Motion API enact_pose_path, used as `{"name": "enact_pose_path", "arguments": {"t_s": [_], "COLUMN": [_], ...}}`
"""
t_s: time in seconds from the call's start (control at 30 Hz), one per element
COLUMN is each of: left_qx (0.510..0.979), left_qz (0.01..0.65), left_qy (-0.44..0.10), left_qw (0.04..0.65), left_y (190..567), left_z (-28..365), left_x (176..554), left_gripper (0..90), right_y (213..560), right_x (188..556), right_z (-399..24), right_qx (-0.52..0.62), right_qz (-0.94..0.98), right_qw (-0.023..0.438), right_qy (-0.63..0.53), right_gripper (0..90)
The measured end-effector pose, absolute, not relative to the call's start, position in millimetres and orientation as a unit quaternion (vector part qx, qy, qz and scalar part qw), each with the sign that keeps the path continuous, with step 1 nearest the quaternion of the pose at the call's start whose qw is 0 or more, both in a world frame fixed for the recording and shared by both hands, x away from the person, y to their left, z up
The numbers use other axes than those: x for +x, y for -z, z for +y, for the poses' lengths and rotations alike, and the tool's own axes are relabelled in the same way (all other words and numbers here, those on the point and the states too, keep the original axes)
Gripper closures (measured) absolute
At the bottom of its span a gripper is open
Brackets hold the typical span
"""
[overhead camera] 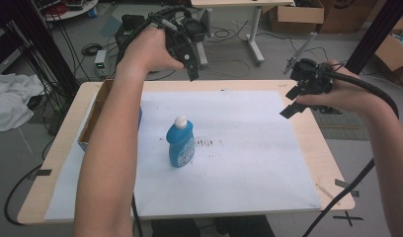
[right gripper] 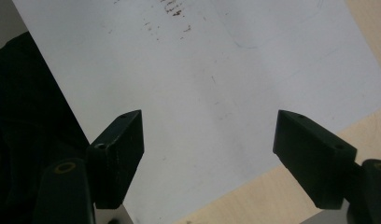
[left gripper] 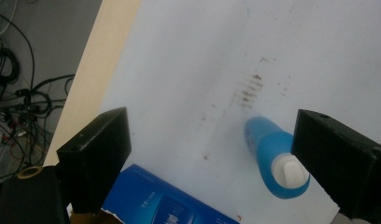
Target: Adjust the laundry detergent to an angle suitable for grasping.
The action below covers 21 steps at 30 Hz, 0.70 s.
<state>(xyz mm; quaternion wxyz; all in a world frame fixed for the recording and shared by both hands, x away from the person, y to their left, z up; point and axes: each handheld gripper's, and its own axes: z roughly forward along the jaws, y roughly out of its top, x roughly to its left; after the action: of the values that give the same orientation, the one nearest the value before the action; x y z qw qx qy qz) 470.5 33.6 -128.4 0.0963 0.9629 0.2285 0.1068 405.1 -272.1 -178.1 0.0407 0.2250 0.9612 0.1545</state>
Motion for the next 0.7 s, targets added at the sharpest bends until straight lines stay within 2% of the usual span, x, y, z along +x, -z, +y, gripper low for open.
{"name": "enact_pose_path", "arguments": {"t_s": [0.7], "left_qx": [0.966], "left_qz": [0.224], "left_qy": [-0.101], "left_qw": [0.082], "left_y": [123.1], "left_z": [30.3], "left_x": [466.0], "left_gripper": [11.1], "right_y": [173.9], "right_x": [405.7], "right_z": [-275.0], "right_qx": [0.217], "right_qz": [0.963], "right_qw": [0.035], "right_qy": [-0.158], "right_gripper": [23.0]}}
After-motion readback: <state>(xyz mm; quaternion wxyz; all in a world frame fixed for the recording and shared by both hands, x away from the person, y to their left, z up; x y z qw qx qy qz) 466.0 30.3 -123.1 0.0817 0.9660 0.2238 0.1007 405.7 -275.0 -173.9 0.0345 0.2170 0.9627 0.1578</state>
